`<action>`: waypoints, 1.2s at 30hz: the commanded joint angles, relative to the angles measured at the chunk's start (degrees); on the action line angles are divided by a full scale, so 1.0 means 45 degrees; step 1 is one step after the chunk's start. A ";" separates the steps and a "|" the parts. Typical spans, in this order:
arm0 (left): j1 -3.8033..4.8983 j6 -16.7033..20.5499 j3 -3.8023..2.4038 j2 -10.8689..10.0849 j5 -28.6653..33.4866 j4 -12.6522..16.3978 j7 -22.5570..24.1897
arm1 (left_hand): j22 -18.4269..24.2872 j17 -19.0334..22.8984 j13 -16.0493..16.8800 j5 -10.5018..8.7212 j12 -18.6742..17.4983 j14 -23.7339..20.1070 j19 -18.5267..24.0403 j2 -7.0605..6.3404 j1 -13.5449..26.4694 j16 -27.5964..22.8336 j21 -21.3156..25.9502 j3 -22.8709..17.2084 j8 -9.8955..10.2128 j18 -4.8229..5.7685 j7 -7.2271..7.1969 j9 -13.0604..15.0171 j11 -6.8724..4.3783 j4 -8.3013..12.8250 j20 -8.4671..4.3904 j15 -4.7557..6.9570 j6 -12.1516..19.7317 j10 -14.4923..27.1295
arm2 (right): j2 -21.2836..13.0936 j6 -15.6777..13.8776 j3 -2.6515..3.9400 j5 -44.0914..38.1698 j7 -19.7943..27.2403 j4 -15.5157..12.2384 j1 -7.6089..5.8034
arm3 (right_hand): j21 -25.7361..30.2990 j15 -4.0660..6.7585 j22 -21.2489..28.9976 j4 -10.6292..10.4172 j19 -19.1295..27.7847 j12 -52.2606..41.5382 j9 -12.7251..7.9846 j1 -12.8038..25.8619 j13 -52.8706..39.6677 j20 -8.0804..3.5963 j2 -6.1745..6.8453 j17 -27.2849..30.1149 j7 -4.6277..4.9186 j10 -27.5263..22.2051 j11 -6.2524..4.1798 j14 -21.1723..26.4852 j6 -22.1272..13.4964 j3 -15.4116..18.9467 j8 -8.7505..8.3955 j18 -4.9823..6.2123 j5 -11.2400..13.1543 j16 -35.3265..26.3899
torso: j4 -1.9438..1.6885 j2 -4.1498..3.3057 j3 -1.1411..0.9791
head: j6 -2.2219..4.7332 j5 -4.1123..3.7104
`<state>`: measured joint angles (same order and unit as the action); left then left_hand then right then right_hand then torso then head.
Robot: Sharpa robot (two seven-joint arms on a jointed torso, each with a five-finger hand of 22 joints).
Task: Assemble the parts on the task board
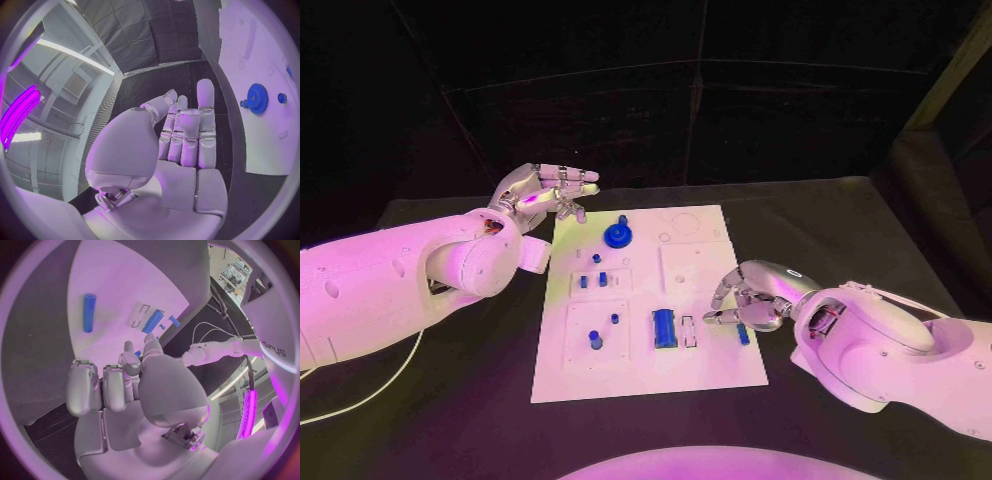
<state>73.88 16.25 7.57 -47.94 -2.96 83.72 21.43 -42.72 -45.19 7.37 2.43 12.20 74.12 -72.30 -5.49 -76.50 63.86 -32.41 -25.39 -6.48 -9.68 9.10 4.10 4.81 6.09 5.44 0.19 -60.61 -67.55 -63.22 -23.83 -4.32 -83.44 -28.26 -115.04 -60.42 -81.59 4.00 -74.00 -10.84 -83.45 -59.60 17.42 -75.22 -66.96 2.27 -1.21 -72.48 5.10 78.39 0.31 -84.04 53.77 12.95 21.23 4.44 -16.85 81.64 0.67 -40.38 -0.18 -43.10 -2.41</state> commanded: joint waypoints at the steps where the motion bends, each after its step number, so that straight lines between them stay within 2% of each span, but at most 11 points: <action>1: 0.0021 -0.0111 -0.0010 -0.0014 0.0029 0.0049 0.0070 | 0.0014 0.0021 0.0019 0.0074 0.0063 -0.0076 0.0081 0.0126 0.0038 -0.0060 0.0045 0.0056 -0.0022 -0.0149 0.0033 -0.0018 -0.0010 -0.0008 0.0008 -0.0030 0.0074 0.0104 | -0.0427 0.0597 -0.0002 -0.0008 0.0243 -0.0018 -0.0060 | -0.0050 -0.0101 -0.0067 -0.0080 -0.0059 -0.0092 -0.0037 -0.0021 -0.0080 0.0082 -0.0137 -0.0104 0.0046 0.0073 0.0056 -0.0685 -0.0082 -0.0005 -0.0098 -0.0266 -0.0109 0.0035 | 0.0014 -0.0004 0.0009 | 0.0017 -0.0144; 10: 0.0020 -0.0142 -0.0010 -0.0034 0.0029 0.0101 0.0079 | 0.0014 0.0021 0.0019 0.0074 0.0063 -0.0076 0.0081 0.0126 0.0038 -0.0060 0.0045 0.0056 -0.0022 -0.0149 0.0033 -0.0018 -0.0010 -0.0008 0.0008 -0.0030 0.0074 0.0104 | -0.1183 0.1599 -0.0012 -0.0658 -0.0155 0.0165 -0.0089 | -0.0038 -0.0094 -0.0051 -0.0148 -0.0046 0.0066 -0.0067 -0.0062 0.0007 0.0089 -0.0172 -0.0089 0.0006 0.0024 0.0031 -0.0678 0.0189 0.0090 -0.0138 -0.0260 -0.0339 0.0025 | 0.0034 0.0000 -0.0029 | 0.0069 -0.0403; 12: 0.0020 -0.0145 -0.0010 -0.0045 0.0029 0.0089 0.0081 | 0.0014 0.0021 0.0019 0.0074 0.0063 -0.0076 0.0081 0.0126 0.0038 -0.0060 0.0045 0.0056 -0.0022 -0.0149 0.0033 -0.0018 -0.0010 -0.0008 0.0008 -0.0030 0.0074 0.0104 | -0.1245 0.1929 -0.0015 -0.0836 -0.0331 0.0239 -0.0086 | -0.0013 -0.0066 -0.0012 -0.0388 -0.0027 0.0244 -0.0018 0.0172 0.0114 0.0073 -0.0208 -0.0018 -0.0065 -0.0043 -0.0012 -0.0657 0.0488 0.0244 -0.0072 -0.0250 -0.0425 -0.0020 | 0.0099 0.0021 -0.0042 | 0.0074 -0.0394; 16: 0.0019 -0.0157 -0.0009 -0.0043 0.0029 0.0073 0.0083 | 0.0014 0.0021 0.0019 0.0074 0.0063 -0.0076 0.0081 0.0126 0.0038 -0.0060 0.0045 0.0056 -0.0022 -0.0149 0.0033 -0.0018 -0.0010 -0.0008 0.0008 -0.0030 0.0074 0.0104 | -0.1234 0.2252 -0.0018 -0.1133 -0.0516 0.0306 -0.0081 | 0.0002 -0.0003 0.0004 -0.0570 -0.0018 0.0348 0.0119 0.0266 0.0164 0.0023 -0.0189 -0.0023 -0.0165 -0.0070 -0.0092 -0.0653 0.0775 0.0387 0.0040 -0.0245 -0.0469 -0.0028 | 0.0156 0.0042 -0.0062 | 0.0068 -0.0367; 17: 0.0018 -0.0162 -0.0009 -0.0037 0.0029 0.0069 0.0082 | 0.0014 0.0021 0.0019 0.0074 0.0063 -0.0076 0.0081 0.0126 0.0038 -0.0060 0.0045 0.0056 -0.0022 -0.0149 0.0033 -0.0018 -0.0010 -0.0008 0.0008 -0.0030 0.0074 0.0104 | -0.1214 0.2339 -0.0019 -0.1200 -0.0553 0.0325 -0.0080 | -0.0002 0.0009 -0.0008 -0.0600 -0.0022 0.0354 0.0152 0.0273 0.0163 0.0011 -0.0178 -0.0035 -0.0182 -0.0066 -0.0107 -0.0655 0.0814 0.0415 0.0058 -0.0247 -0.0457 -0.0024 | 0.0158 0.0043 -0.0063 | 0.0068 -0.0365; 18: 0.0018 -0.0166 -0.0009 -0.0031 0.0029 0.0064 0.0079 | 0.0014 0.0021 0.0019 0.0074 0.0063 -0.0076 0.0081 0.0126 0.0038 -0.0060 0.0045 0.0056 -0.0022 -0.0149 0.0033 -0.0018 -0.0010 -0.0008 0.0008 -0.0030 0.0074 0.0104 | -0.1184 0.2424 -0.0020 -0.1256 -0.0583 0.0349 -0.0078 | -0.0005 0.0017 -0.0015 -0.0621 -0.0025 0.0358 0.0172 0.0281 0.0163 0.0004 -0.0170 -0.0044 -0.0191 -0.0065 -0.0115 -0.0657 0.0835 0.0435 0.0067 -0.0249 -0.0443 -0.0021 | 0.0112 0.0032 -0.0047 | 0.0077 -0.0398; 21: 0.0018 -0.0181 -0.0008 -0.0016 0.0029 0.0052 0.0058 | 0.0014 0.0021 0.0019 0.0074 0.0063 -0.0076 0.0081 0.0126 0.0038 -0.0060 0.0045 0.0056 -0.0022 -0.0149 0.0033 -0.0018 -0.0010 -0.0008 0.0008 -0.0030 0.0074 0.0104 | -0.1027 0.2637 -0.0022 -0.1359 -0.0638 0.0456 -0.0071 | -0.0006 0.0027 -0.0020 -0.0658 -0.0027 0.0370 0.0203 0.0293 0.0166 -0.0007 -0.0154 -0.0047 -0.0202 -0.0063 -0.0125 -0.0657 0.0854 0.0470 0.0074 -0.0250 -0.0410 -0.0021 | 0.0100 0.0033 -0.0036 | 0.0076 -0.0425; 25: 0.0015 -0.0200 -0.0007 -0.0002 0.0029 0.0023 0.0034 | 0.0014 0.0021 0.0019 0.0074 0.0063 -0.0076 0.0081 0.0126 0.0038 -0.0060 0.0045 0.0056 -0.0022 -0.0149 0.0033 -0.0018 -0.0010 -0.0008 0.0008 -0.0030 0.0074 0.0104 | -0.0760 0.2912 -0.0025 -0.1520 -0.0682 0.0634 -0.0036 | 0.0052 0.0034 0.0080 -0.0696 0.0018 0.0623 0.0237 0.0277 0.0337 -0.0023 -0.0103 0.0068 -0.0195 -0.0168 -0.0124 -0.0632 0.0796 0.0529 0.0031 -0.0231 -0.0340 -0.0086 | 0.0106 0.0030 -0.0066 | 0.0086 -0.0355; 28: 0.0014 -0.0211 -0.0005 -0.0003 0.0029 0.0011 0.0024 | 0.0014 0.0021 0.0019 0.0074 0.0063 -0.0076 0.0081 0.0126 0.0038 -0.0060 0.0045 0.0056 -0.0022 -0.0149 0.0033 -0.0018 -0.0010 -0.0008 0.0008 -0.0030 0.0074 0.0104 | -0.0632 0.3028 -0.0025 -0.1601 -0.0703 0.0703 -0.0003 | 0.0059 0.0034 0.0090 -0.0704 0.0023 0.0652 0.0246 0.0269 0.0355 -0.0025 -0.0095 0.0077 -0.0193 -0.0182 -0.0123 -0.0629 0.0785 0.0539 0.0023 -0.0229 -0.0321 -0.0093 | 0.0079 0.0016 -0.0063 | 0.0078 -0.0391; 32: 0.0013 -0.0221 -0.0003 -0.0006 0.0029 -0.0008 0.0018 | 0.0014 0.0021 0.0019 0.0074 0.0063 -0.0076 0.0081 0.0126 0.0038 -0.0060 0.0045 0.0056 -0.0022 -0.0149 0.0033 -0.0018 -0.0010 -0.0008 0.0008 -0.0030 0.0074 0.0104 | -0.0430 0.3114 -0.0026 -0.1700 -0.0718 0.0794 0.0036 | 0.0066 0.0035 0.0095 -0.0696 0.0028 0.0656 0.0274 0.0199 0.0349 -0.0029 -0.0084 0.0070 -0.0193 -0.0187 -0.0124 -0.0627 0.0767 0.0548 0.0006 -0.0229 -0.0293 -0.0096 | 0.0105 0.0028 -0.0033 | 0.0069 -0.0354; 36: 0.0012 -0.0233 -0.0002 -0.0006 0.0029 -0.0014 0.0017 | 0.0014 0.0021 0.0019 0.0074 0.0063 -0.0076 0.0081 0.0126 0.0038 -0.0060 0.0045 0.0056 -0.0022 -0.0149 0.0033 -0.0018 -0.0010 -0.0008 0.0008 -0.0030 0.0074 0.0104 | -0.0257 0.3131 -0.0026 -0.1847 -0.0726 0.0850 0.0062 | 0.0065 0.0038 0.0084 -0.0663 0.0025 0.0658 0.0318 0.0069 0.0340 -0.0035 -0.0077 0.0057 -0.0193 -0.0186 -0.0126 -0.0629 0.0754 0.0547 -0.0011 -0.0232 -0.0295 -0.0096 | 0.0113 0.0016 -0.0034 | 0.0059 -0.0349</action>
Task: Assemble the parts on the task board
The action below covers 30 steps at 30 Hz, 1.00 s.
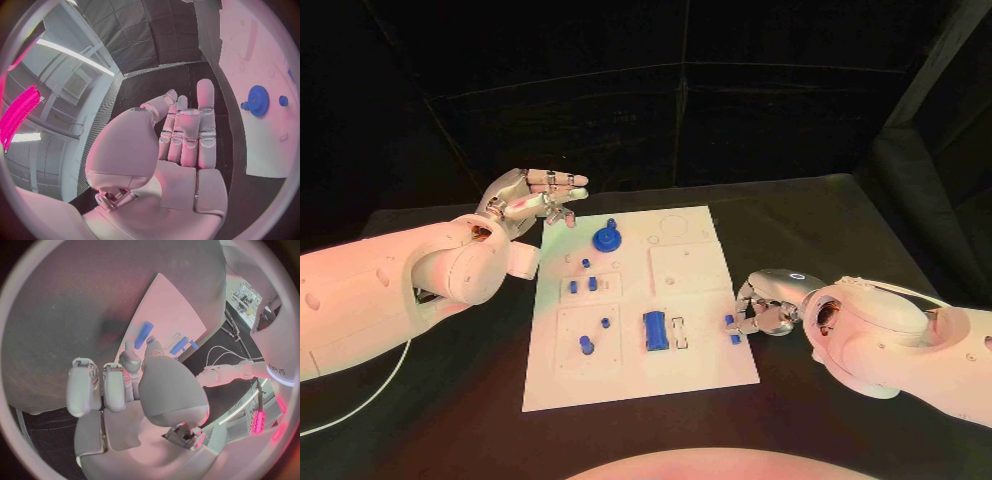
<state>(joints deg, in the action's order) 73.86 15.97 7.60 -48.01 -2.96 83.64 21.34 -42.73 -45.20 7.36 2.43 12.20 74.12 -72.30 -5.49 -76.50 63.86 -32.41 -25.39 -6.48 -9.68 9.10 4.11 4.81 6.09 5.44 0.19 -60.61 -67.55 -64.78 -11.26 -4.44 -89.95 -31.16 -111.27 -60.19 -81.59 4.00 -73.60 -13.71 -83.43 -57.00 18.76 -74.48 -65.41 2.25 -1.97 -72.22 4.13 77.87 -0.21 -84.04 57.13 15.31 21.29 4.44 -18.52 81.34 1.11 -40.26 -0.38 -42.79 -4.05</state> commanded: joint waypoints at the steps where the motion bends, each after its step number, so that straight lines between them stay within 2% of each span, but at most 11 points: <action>1: 0.0016 -0.0172 -0.0008 0.0008 0.0029 0.0002 0.0037 | 0.0016 0.0021 0.0022 0.0074 0.0063 -0.0076 0.0081 0.0126 0.0038 -0.0060 0.0045 0.0056 -0.0022 -0.0149 0.0032 -0.0020 -0.0010 -0.0008 0.0008 -0.0030 0.0074 0.0104 | 0.0138 0.0344 0.0000 -0.0458 -0.0084 0.0027 0.0022 | 0.0065 0.0040 -0.0007 -0.0007 0.0019 0.0082 0.0035 -0.0144 -0.0006 -0.0031 0.0095 -0.0004 0.0023 -0.0071 -0.0011 -0.0630 0.0007 0.0020 -0.0028 -0.0234 0.0073 -0.0029 | 0.0016 -0.0013 0.0010 | -0.0009 0.0018; 9: 0.0015 -0.0186 -0.0007 0.0000 0.0029 0.0000 0.0036 | 0.0016 0.0021 0.0022 0.0074 0.0063 -0.0076 0.0081 0.0126 0.0038 -0.0060 0.0045 0.0056 -0.0022 -0.0149 0.0032 -0.0020 -0.0010 -0.0008 0.0008 -0.0030 0.0074 0.0104 | 0.0558 0.0440 0.0000 -0.0982 -0.0512 0.0209 0.0126 | 0.0085 0.0037 0.0017 0.0077 0.0031 0.0161 0.0107 -0.0368 0.0032 -0.0032 0.0125 0.0022 0.0041 -0.0100 -0.0002 -0.0625 -0.0040 0.0031 -0.0072 -0.0230 0.0101 -0.0052 | -0.0014 -0.0006 0.0022 | -0.0036 0.0030; 14: 0.0015 -0.0217 -0.0006 -0.0016 0.0030 0.0003 0.0010 | 0.0016 0.0021 0.0022 0.0074 0.0063 -0.0076 0.0081 0.0126 0.0038 -0.0060 0.0045 0.0056 -0.0022 -0.0149 0.0032 -0.0020 -0.0010 -0.0008 0.0008 -0.0030 0.0074 0.0104 | 0.0794 0.1013 -0.0001 -0.1349 -0.0838 0.0305 0.0167 | 0.0122 0.0016 0.0061 0.0345 0.0055 0.0308 0.0199 -0.0831 0.0106 -0.0014 0.0212 0.0073 0.0079 -0.0178 0.0025 -0.0612 -0.0129 0.0018 -0.0147 -0.0223 0.0181 -0.0096 | -0.0021 -0.0012 0.0024 | -0.0050 0.0055; 18: 0.0015 -0.0290 -0.0006 -0.0022 0.0034 -0.0005 -0.0046 | 0.0026 0.0073 0.0036 0.0073 0.0104 -0.0107 0.0085 0.0149 0.0055 -0.0073 0.0063 0.0100 -0.0024 -0.0144 0.0052 -0.0022 0.0012 -0.0031 0.0024 -0.0051 0.0100 0.0155 | 0.1048 0.1806 -0.0003 -0.1808 -0.1070 0.0359 0.0213 | 0.0121 0.0015 0.0037 0.0676 0.0049 0.0415 0.0280 -0.1364 0.0156 -0.0007 0.0192 0.0051 0.0086 -0.0231 0.0022 -0.0615 -0.0142 -0.0085 -0.0193 -0.0228 0.0197 -0.0100 | -0.0006 -0.0011 0.0023 | -0.0057 0.0098; 20: 0.0015 -0.0316 -0.0005 -0.0023 0.0035 -0.0008 -0.0066 | 0.0026 0.0073 0.0036 0.0073 0.0104 -0.0107 0.0085 0.0149 0.0055 -0.0073 0.0063 0.0100 -0.0024 -0.0144 0.0052 -0.0022 0.0012 -0.0031 0.0024 -0.0051 0.0100 0.0155 | 0.1155 0.2142 -0.0003 -0.2069 -0.1201 0.0369 0.0235 | 0.0104 0.0030 -0.0004 0.0914 0.0033 0.0494 0.0320 -0.1790 0.0196 -0.0016 0.0066 -0.0001 0.0074 -0.0268 0.0005 -0.0625 -0.0139 -0.0270 -0.0234 -0.0235 0.0198 -0.0081 | -0.0016 -0.0010 0.0020 | -0.0069 0.0104; 24: 0.0015 -0.0330 -0.0005 -0.0023 0.0036 -0.0016 -0.0077 | 0.0026 0.0073 0.0036 0.0073 0.0104 -0.0107 0.0085 0.0149 0.0055 -0.0073 0.0063 0.0100 -0.0024 -0.0144 0.0052 -0.0022 0.0012 -0.0031 0.0024 -0.0051 0.0100 0.0155 | 0.1248 0.2350 -0.0003 -0.2294 -0.1486 0.0344 0.0255 | 0.0087 0.0071 -0.0045 0.1237 0.0013 0.0584 0.0348 -0.2473 0.0233 -0.0050 -0.0311 -0.0030 0.0037 -0.0312 -0.0042 -0.0629 -0.0100 -0.0768 -0.0321 -0.0242 0.0165 -0.0077 | -0.0015 -0.0007 0.0015 | -0.0081 0.0131; 25: 0.0015 -0.0331 -0.0004 -0.0023 0.0036 -0.0018 -0.0077 | 0.0026 0.0073 0.0036 0.0073 0.0104 -0.0107 0.0085 0.0149 0.0055 -0.0073 0.0063 0.0100 -0.0024 -0.0144 0.0052 -0.0022 0.0012 -0.0031 0.0024 -0.0051 0.0100 0.0155 | 0.1261 0.2342 -0.0003 -0.2311 -0.1561 0.0329 0.0259 | 0.0080 0.0081 -0.0058 0.1293 0.0005 0.0599 0.0350 -0.2613 0.0236 -0.0061 -0.0420 -0.0044 0.0027 -0.0316 -0.0057 -0.0632 -0.0079 -0.0922 -0.0348 -0.0244 0.0183 -0.0072 | -0.0013 -0.0005 0.0015 | -0.0083 0.0133; 27: 0.0014 -0.0333 -0.0003 -0.0025 0.0036 -0.0021 -0.0079 | 0.0026 0.0073 0.0036 0.0073 0.0104 -0.0107 0.0085 0.0149 0.0055 -0.0073 0.0063 0.0100 -0.0024 -0.0144 0.0052 -0.0022 0.0012 -0.0031 0.0024 -0.0051 0.0100 0.0155 | 0.1272 0.2181 -0.0003 -0.2200 -0.1710 0.0289 0.0263 | 0.0054 0.0088 -0.0105 0.1244 -0.0021 0.0621 0.0346 -0.2681 0.0240 -0.0081 -0.0641 -0.0056 0.0016 -0.0313 -0.0089 -0.0635 -0.0060 -0.1234 -0.0428 -0.0254 -0.0201 -0.0071 | -0.0012 -0.0002 0.0014 | -0.0087 0.0139; 30: 0.0013 -0.0337 -0.0002 -0.0024 0.0036 -0.0025 -0.0080 | 0.0026 0.0073 0.0036 0.0073 0.0104 -0.0107 0.0085 0.0149 0.0055 -0.0073 0.0063 0.0100 -0.0024 -0.0144 0.0052 -0.0022 0.0012 -0.0031 0.0024 -0.0051 0.0100 0.0155 | 0.1241 0.1802 -0.0002 -0.1716 -0.1843 0.0211 0.0267 | 0.0036 0.0114 -0.0137 0.1174 -0.0042 0.0620 0.0346 -0.2719 0.0228 -0.0100 -0.0759 -0.0109 -0.0021 -0.0295 -0.0099 -0.0647 -0.0044 -0.1599 -0.0505 -0.0261 -0.0542 -0.0047 | -0.0008 -0.0007 0.0013 | -0.0081 0.0176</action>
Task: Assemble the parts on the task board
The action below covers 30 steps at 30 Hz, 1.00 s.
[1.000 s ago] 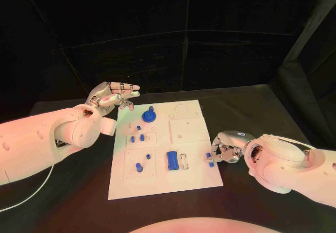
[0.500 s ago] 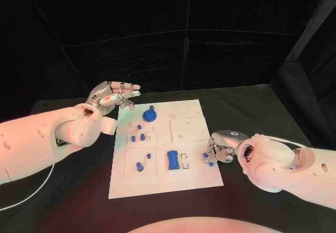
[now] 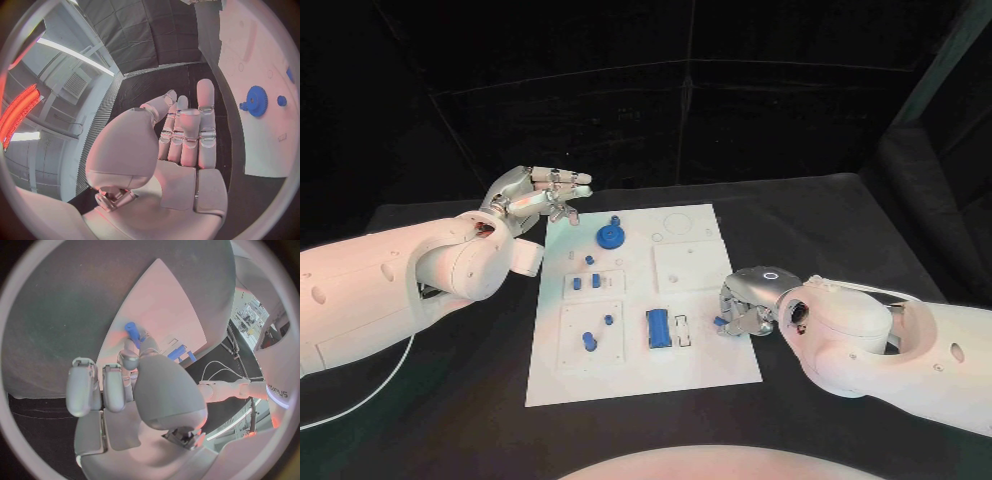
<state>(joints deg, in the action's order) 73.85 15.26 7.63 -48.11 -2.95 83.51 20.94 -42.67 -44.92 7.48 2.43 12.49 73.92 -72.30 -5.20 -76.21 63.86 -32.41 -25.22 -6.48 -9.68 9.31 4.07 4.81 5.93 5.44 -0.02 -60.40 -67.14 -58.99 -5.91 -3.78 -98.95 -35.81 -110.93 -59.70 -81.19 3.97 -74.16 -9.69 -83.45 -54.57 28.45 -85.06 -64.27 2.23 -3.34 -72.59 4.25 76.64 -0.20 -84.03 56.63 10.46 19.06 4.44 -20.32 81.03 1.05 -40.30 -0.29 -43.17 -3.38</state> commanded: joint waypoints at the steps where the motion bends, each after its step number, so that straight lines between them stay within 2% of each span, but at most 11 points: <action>1: 0.0014 -0.0182 -0.0009 0.0000 0.0036 0.0002 0.0010 | 0.0013 0.0011 0.0010 0.0073 0.0040 -0.0061 0.0085 0.0084 -0.0010 -0.0073 0.0063 0.0064 -0.0024 -0.0145 0.0006 -0.0012 0.0011 0.0006 0.0023 -0.0005 0.0054 0.0064 | -0.0069 0.0428 -0.0148 0.0592 -0.0826 0.0100 0.0158 | -0.0054 0.0115 -0.0014 0.0202 -0.0039 0.0088 -0.1813 -0.0301 -0.0022 -0.0102 -0.0440 -0.0038 -0.0041 -0.0011 -0.0105 -0.0652 0.0058 -0.0634 -0.0051 -0.0261 -0.0169 0.0026 | 0.0008 0.0003 -0.0009 | 0.0002 0.0037; 4: 0.0013 -0.0185 -0.0007 0.0005 0.0036 0.0000 0.0005 | 0.0016 0.0032 0.0013 0.0074 0.0050 -0.0073 0.0087 0.0098 0.0008 -0.0081 0.0069 0.0075 -0.0026 -0.0144 0.0008 -0.0012 0.0015 -0.0011 0.0028 -0.0011 0.0058 0.0077 | -0.0152 -0.0208 -0.0147 0.1604 -0.0748 -0.0029 0.0158 | -0.0062 0.0111 -0.0034 -0.0099 -0.0052 0.0089 -0.1816 -0.0079 -0.0037 -0.0102 -0.0226 -0.0062 -0.0038 0.0040 -0.0112 -0.0656 0.0082 -0.1230 -0.0198 -0.0266 -0.0525 0.0031 | 0.0005 0.0007 -0.0001 | -0.0016 0.0052; 5: 0.0012 -0.0186 -0.0007 0.0007 0.0036 -0.0001 0.0003 | 0.0016 0.0033 0.0013 0.0074 0.0050 -0.0074 0.0088 0.0099 0.0009 -0.0081 0.0069 0.0076 -0.0026 -0.0144 0.0008 -0.0012 0.0015 -0.0012 0.0028 -0.0011 0.0058 0.0078 | -0.0178 -0.0459 -0.0146 0.1949 -0.0679 -0.0076 0.0158 | -0.0064 0.0126 -0.0041 -0.0250 -0.0056 0.0092 -0.1806 0.0041 -0.0046 -0.0107 -0.0048 -0.0071 -0.0014 0.0060 -0.0083 -0.0657 0.0118 -0.1577 -0.0255 -0.0264 -0.0611 0.0030 | 0.0003 0.0006 0.0002 | -0.0010 0.0044; 6: 0.0012 -0.0187 -0.0006 0.0009 0.0036 -0.0004 0.0002 | 0.0016 0.0033 0.0013 0.0074 0.0050 -0.0074 0.0088 0.0099 0.0009 -0.0081 0.0069 0.0076 -0.0026 -0.0144 0.0008 -0.0012 0.0015 -0.0012 0.0028 -0.0011 0.0058 0.0078 | -0.0198 -0.0714 -0.0146 0.2270 -0.0589 -0.0119 0.0157 | -0.0059 0.0114 -0.0037 -0.0348 -0.0054 0.0087 -0.1786 0.0114 -0.0061 -0.0129 0.0153 -0.0077 -0.0033 0.0075 -0.0058 -0.0659 0.0164 -0.1913 -0.0292 -0.0253 -0.0633 0.0029 | 0.0008 0.0004 0.0004 | -0.0004 0.0043; 11: 0.0011 -0.0194 -0.0005 0.0022 0.0036 -0.0007 0.0002 | 0.0016 0.0033 0.0013 0.0074 0.0050 -0.0074 0.0088 0.0099 0.0009 -0.0081 0.0069 0.0076 -0.0026 -0.0144 0.0008 -0.0012 0.0015 -0.0012 0.0028 -0.0011 0.0058 0.0078 | -0.0246 -0.2071 -0.0143 0.3569 0.0047 -0.0300 0.0155 | -0.0036 0.0123 -0.0009 -0.0595 -0.0042 0.0113 -0.1751 0.0324 -0.0067 -0.0094 0.0533 -0.0100 -0.0021 0.0100 -0.0070 -0.0663 0.0166 -0.2810 -0.0415 -0.0259 -0.0795 0.0029 | 0.0002 -0.0005 0.0004 | -0.0026 0.0081; 14: 0.0011 -0.0197 -0.0004 0.0020 0.0036 -0.0007 0.0000 | 0.0016 0.0033 0.0013 0.0074 0.0050 -0.0074 0.0088 0.0099 0.0009 -0.0081 0.0069 0.0076 -0.0026 -0.0144 0.0008 -0.0012 0.0015 -0.0012 0.0028 -0.0011 0.0058 0.0078 | -0.0237 -0.2802 -0.0143 0.4127 0.0423 -0.0373 0.0154 | -0.0039 0.0108 -0.0024 -0.0767 -0.0049 0.0061 -0.1674 0.0575 -0.0125 -0.0122 0.0947 -0.0130 -0.0015 0.0158 -0.0068 -0.0671 0.0215 -0.3692 -0.0470 -0.0250 -0.0809 0.0036 | 0.0001 -0.0005 0.0006 | -0.0028 0.0096; 15: 0.0010 -0.0198 -0.0004 0.0019 0.0036 -0.0007 0.0000 | 0.0016 0.0033 0.0013 0.0074 0.0050 -0.0074 0.0088 0.0099 0.0009 -0.0081 0.0069 0.0076 -0.0026 -0.0144 0.0008 -0.0012 0.0015 -0.0012 0.0028 -0.0011 0.0058 0.0078 | -0.0227 -0.3012 -0.0143 0.4322 0.0540 -0.0400 0.0154 | -0.0039 0.0109 -0.0024 -0.0769 -0.0049 0.0061 -0.1672 0.0582 -0.0126 -0.0122 0.0956 -0.0131 -0.0015 0.0159 -0.0069 -0.0671 0.0216 -0.3710 -0.0470 -0.0250 -0.0808 0.0036 | 0.0001 -0.0002 0.0007 | -0.0029 0.0107; 16: 0.0010 -0.0199 -0.0004 0.0015 0.0036 -0.0006 0.0001 | 0.0016 0.0033 0.0013 0.0074 0.0050 -0.0074 0.0088 0.0099 0.0009 -0.0081 0.0069 0.0076 -0.0026 -0.0144 0.0008 -0.0012 0.0015 -0.0012 0.0028 -0.0011 0.0058 0.0078 | -0.0214 -0.3170 -0.0142 0.4519 0.0635 -0.0428 0.0154 | -0.0035 0.0115 -0.0023 -0.0825 -0.0048 0.0046 -0.1619 0.0731 -0.0147 -0.0109 0.1153 -0.0144 -0.0015 0.0184 -0.0079 -0.0675 0.0255 -0.4098 -0.0471 -0.0255 -0.0787 0.0039 | 0.0004 0.0002 0.0007 | -0.0030 0.0113; 19: 0.0010 -0.0201 -0.0003 0.0002 0.0036 0.0000 0.0000 | 0.0016 0.0033 0.0013 0.0074 0.0050 -0.0074 0.0088 0.0099 0.0009 -0.0081 0.0069 0.0076 -0.0026 -0.0144 0.0008 -0.0012 0.0015 -0.0012 0.0028 -0.0011 0.0058 0.0078 | -0.0153 -0.3420 -0.0142 0.5073 0.0824 -0.0477 0.0154 | -0.0031 0.0111 -0.0021 -0.0873 -0.0046 0.0030 -0.1552 0.0938 -0.0169 -0.0117 0.1362 -0.0156 -0.0031 0.0212 -0.0078 -0.0678 0.0281 -0.4506 -0.0473 -0.0251 -0.0691 0.0041 | 0.0003 -0.0013 0.0004 | -0.0045 0.0135; 24: 0.0010 -0.0205 -0.0002 -0.0019 0.0036 0.0025 -0.0002 | 0.0016 0.0033 0.0013 0.0074 0.0050 -0.0074 0.0088 0.0099 0.0009 -0.0081 0.0069 0.0076 -0.0026 -0.0144 0.0008 -0.0012 0.0015 -0.0012 0.0028 -0.0011 0.0058 0.0078 | 0.0046 -0.3478 -0.0142 0.5523 0.0954 -0.0365 0.0155 | -0.0032 0.0112 -0.0031 -0.0869 -0.0048 0.0016 -0.1485 0.1111 -0.0191 -0.0114 0.1532 -0.0178 -0.0027 0.0229 -0.0076 -0.0683 0.0299 -0.4865 -0.0472 -0.0255 -0.0627 0.0047 | 0.0030 -0.0011 0.0022 | -0.0079 0.0140; 30: 0.0011 -0.0214 -0.0002 -0.0035 0.0036 0.0054 -0.0004 | 0.0016 0.0033 0.0013 0.0074 0.0050 -0.0074 0.0088 0.0099 0.0009 -0.0081 0.0069 0.0076 -0.0026 -0.0144 0.0008 -0.0012 0.0015 -0.0012 0.0028 -0.0011 0.0058 0.0078 | 0.0450 -0.3484 -0.0143 0.5807 0.0926 -0.0178 0.0155 | -0.0033 0.0107 -0.0037 -0.0875 -0.0050 -0.0004 -0.1439 0.1279 -0.0212 -0.0112 0.1666 -0.0185 -0.0019 0.0249 -0.0068 -0.0685 0.0312 -0.5047 -0.0471 -0.0256 -0.0608 0.0049 | 0.0000 -0.0007 0.0015 | -0.0110 0.0158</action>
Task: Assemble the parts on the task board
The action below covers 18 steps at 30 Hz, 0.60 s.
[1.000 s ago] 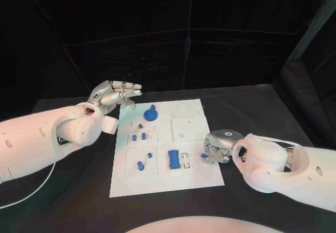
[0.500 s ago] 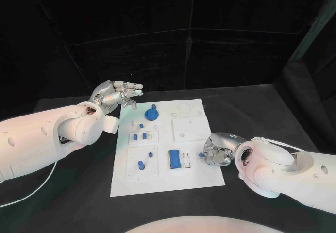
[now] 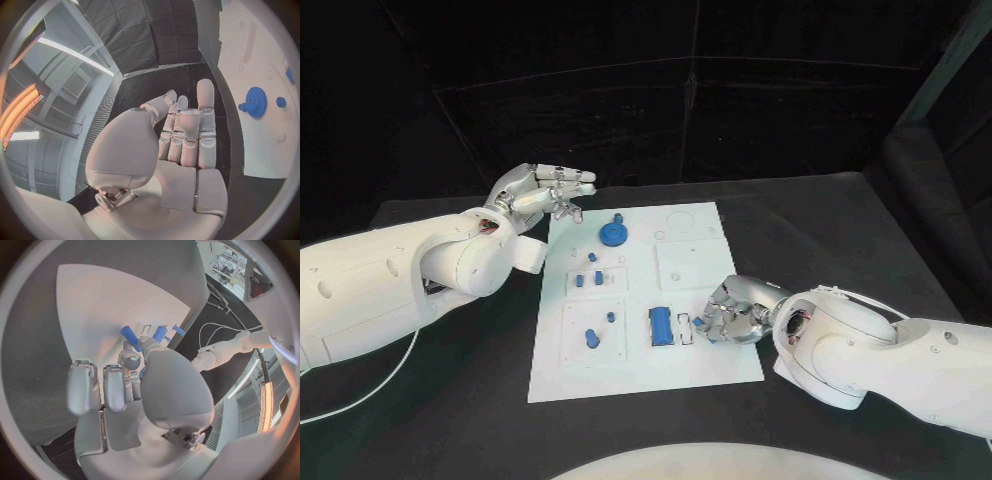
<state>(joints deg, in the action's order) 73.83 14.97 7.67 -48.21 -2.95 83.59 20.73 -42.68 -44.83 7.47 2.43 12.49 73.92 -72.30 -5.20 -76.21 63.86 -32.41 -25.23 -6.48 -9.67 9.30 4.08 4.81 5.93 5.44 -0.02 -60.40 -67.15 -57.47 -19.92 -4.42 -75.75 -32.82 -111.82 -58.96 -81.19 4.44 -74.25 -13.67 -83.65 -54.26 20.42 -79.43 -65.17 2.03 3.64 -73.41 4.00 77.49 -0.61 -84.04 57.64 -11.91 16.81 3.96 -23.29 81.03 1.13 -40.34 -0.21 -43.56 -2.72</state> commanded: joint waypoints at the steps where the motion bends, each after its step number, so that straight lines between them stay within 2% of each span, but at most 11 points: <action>1: 0.0016 -0.0149 -0.0011 -0.0019 0.0035 0.0041 0.0043 | 0.0018 0.0014 0.0016 0.0074 0.0051 -0.0074 0.0088 0.0100 0.0009 -0.0081 0.0069 0.0077 -0.0026 -0.0145 0.0009 -0.0015 0.0015 -0.0013 0.0029 -0.0011 0.0059 0.0079 | 0.0172 -0.0422 0.0001 0.0676 0.0249 0.0038 -0.0011 | -0.0032 0.0003 -0.0016 0.0002 -0.0005 -0.0086 0.0355 0.0066 -0.0024 -0.0068 0.0134 -0.0009 0.0037 0.0068 0.0025 -0.0684 0.0093 -0.0103 0.0032 -0.0149 0.0054 0.0052 | -0.0019 0.0000 -0.0004 | -0.0025 0.0023; 6: 0.0016 -0.0147 -0.0012 -0.0041 0.0035 0.0053 0.0043 | 0.0018 0.0014 0.0016 0.0074 0.0051 -0.0074 0.0088 0.0100 0.0009 -0.0081 0.0069 0.0077 -0.0026 -0.0145 0.0009 -0.0015 0.0015 -0.0013 0.0029 -0.0011 0.0059 0.0079 | 0.0392 -0.0742 0.0001 0.0732 0.0164 0.0131 -0.0011 | -0.0028 -0.0002 -0.0012 -0.0070 -0.0004 -0.0132 0.0415 0.0380 -0.0060 -0.0062 0.0282 -0.0034 0.0035 0.0114 0.0027 -0.0691 0.0127 -0.0220 0.0043 -0.0148 0.0024 0.0064 | -0.0010 0.0010 -0.0016 | -0.0033 0.0080; 9: 0.0016 -0.0151 -0.0012 -0.0048 0.0035 0.0056 0.0042 | 0.0018 0.0014 0.0016 0.0074 0.0051 -0.0074 0.0088 0.0100 0.0009 -0.0081 0.0069 0.0077 -0.0026 -0.0145 0.0009 -0.0015 0.0015 -0.0013 0.0029 -0.0011 0.0059 0.0079 | 0.0472 -0.0886 0.0001 0.0717 0.0110 0.0178 -0.0010 | -0.0025 -0.0004 -0.0011 -0.0132 -0.0005 -0.0171 0.0478 0.0704 -0.0093 -0.0060 0.0389 -0.0037 0.0032 0.0154 0.0027 -0.0692 0.0159 -0.0214 0.0057 -0.0146 -0.0505 0.0063 | -0.0010 0.0008 -0.0017 | -0.0046 0.0103; 14: 0.0017 -0.0161 -0.0012 -0.0050 0.0035 0.0064 0.0037 | 0.0025 0.0020 0.0022 0.0073 0.0068 -0.0083 0.0092 0.0122 0.0029 -0.0078 0.0081 0.0094 -0.0028 -0.0145 0.0010 -0.0015 0.0018 -0.0037 0.0036 -0.0017 0.0068 0.0103 | 0.0618 -0.0933 0.0001 0.0702 0.0035 0.0277 -0.0010 | -0.0028 -0.0005 -0.0020 -0.0193 -0.0009 -0.0198 0.0522 0.0939 -0.0117 -0.0058 0.0405 -0.0049 0.0034 0.0178 0.0031 -0.0695 0.0178 -0.0176 0.0067 -0.0147 -0.0603 0.0068 | 0.0020 0.0002 -0.0016 | -0.0057 0.0129; 18: 0.0017 -0.0174 -0.0012 -0.0042 0.0035 0.0066 0.0028 | 0.0025 0.0020 0.0022 0.0073 0.0068 -0.0083 0.0092 0.0122 0.0029 -0.0078 0.0081 0.0094 -0.0028 -0.0145 0.0010 -0.0015 0.0018 -0.0037 0.0036 -0.0017 0.0068 0.0103 | 0.0706 -0.0851 0.0002 0.0617 -0.0051 0.0331 -0.0010 | -0.0044 0.0005 -0.0051 -0.0249 -0.0024 -0.0189 0.0579 0.1118 -0.0114 -0.0059 0.0369 -0.0052 0.0000 0.0198 0.0011 -0.0697 0.0261 -0.0149 0.0116 -0.0153 -0.0639 0.0069 | -0.0006 0.0005 -0.0018 | -0.0062 0.0051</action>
<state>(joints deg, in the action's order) 73.83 14.86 7.66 -48.42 -2.95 83.76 20.67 -42.62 -44.84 7.52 2.43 12.48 73.92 -72.30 -5.20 -76.21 63.86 -32.41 -25.05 -6.48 -9.67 9.30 4.08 4.81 5.76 5.44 -0.02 -60.40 -67.15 -54.45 -22.90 -4.41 -73.07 -32.81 -110.28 -58.96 -81.19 4.42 -74.44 -14.59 -83.65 -54.83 23.15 -74.60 -65.67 2.03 5.27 -73.61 3.97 77.91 -0.62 -84.05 58.40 -12.58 17.46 3.98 -26.01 81.03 1.11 -40.31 -0.29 -43.87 -2.26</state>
